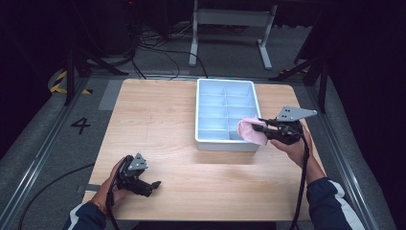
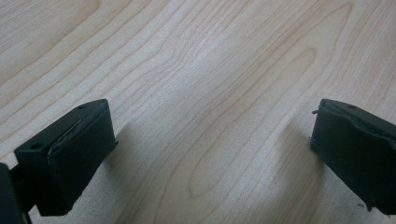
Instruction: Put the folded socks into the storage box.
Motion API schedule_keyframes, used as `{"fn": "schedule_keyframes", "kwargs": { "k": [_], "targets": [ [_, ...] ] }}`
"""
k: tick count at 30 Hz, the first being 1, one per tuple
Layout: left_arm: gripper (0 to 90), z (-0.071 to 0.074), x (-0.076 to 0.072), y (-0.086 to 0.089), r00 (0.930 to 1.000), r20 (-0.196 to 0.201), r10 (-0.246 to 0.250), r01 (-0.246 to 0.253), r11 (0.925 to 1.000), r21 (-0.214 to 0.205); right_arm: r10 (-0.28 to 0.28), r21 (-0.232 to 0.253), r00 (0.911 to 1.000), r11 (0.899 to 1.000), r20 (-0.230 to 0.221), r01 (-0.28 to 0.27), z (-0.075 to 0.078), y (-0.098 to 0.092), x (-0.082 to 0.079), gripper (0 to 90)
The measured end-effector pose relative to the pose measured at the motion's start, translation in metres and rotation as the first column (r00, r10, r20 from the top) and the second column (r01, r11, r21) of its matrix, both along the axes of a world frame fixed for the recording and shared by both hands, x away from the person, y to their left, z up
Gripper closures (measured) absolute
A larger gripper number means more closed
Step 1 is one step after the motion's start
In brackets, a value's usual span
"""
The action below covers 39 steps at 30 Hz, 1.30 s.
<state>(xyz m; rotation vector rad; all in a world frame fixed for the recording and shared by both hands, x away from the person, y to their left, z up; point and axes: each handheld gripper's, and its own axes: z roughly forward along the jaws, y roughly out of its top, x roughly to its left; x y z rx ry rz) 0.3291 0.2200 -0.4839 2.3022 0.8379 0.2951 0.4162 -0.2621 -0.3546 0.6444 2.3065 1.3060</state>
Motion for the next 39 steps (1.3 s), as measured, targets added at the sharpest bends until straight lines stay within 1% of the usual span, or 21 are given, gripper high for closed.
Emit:
{"fn": "schedule_keyframes", "kwargs": {
  "k": [5,15,19,27,28,31,39],
  "targets": [
    [0.0,0.000,0.000,0.000,1.0000,0.000,-0.001,0.001,1.0000,0.000,-0.015,-0.010,0.9999,1.000,-0.003,0.014,-0.001,0.004,0.013,73.4],
    [0.0,0.000,0.000,0.000,1.0000,0.000,-0.001,0.001,1.0000,0.000,-0.029,-0.025,0.9996,0.999,-0.007,0.029,-0.006,0.011,0.029,73.3],
    [0.0,0.000,0.000,0.000,1.0000,0.000,-0.001,0.001,1.0000,-0.001,-0.039,-0.040,0.9992,0.998,-0.010,0.039,-0.010,0.012,0.036,73.3],
    [0.0,0.000,0.000,0.000,1.0000,0.000,0.000,0.000,1.0000,0.000,-0.052,-0.057,0.9982,0.997,-0.028,0.050,-0.017,0.013,0.047,73.3],
    [0.0,0.000,0.000,0.000,1.0000,0.000,0.000,0.000,1.0000,0.000,-0.056,-0.059,0.9979,0.997,-0.034,0.054,-0.019,0.013,0.051,73.3],
    [0.0,0.000,0.000,0.000,1.0000,0.000,0.000,0.000,1.0000,0.000,-0.060,-0.066,0.9976,0.996,-0.035,0.058,-0.021,0.013,0.055,73.3],
    [0.0,0.000,0.000,0.000,1.0000,0.000,0.000,0.000,1.0000,0.000,-0.068,-0.091,0.9962,0.994,-0.054,0.063,-0.029,0.017,0.064,73.3]
  ]
}}
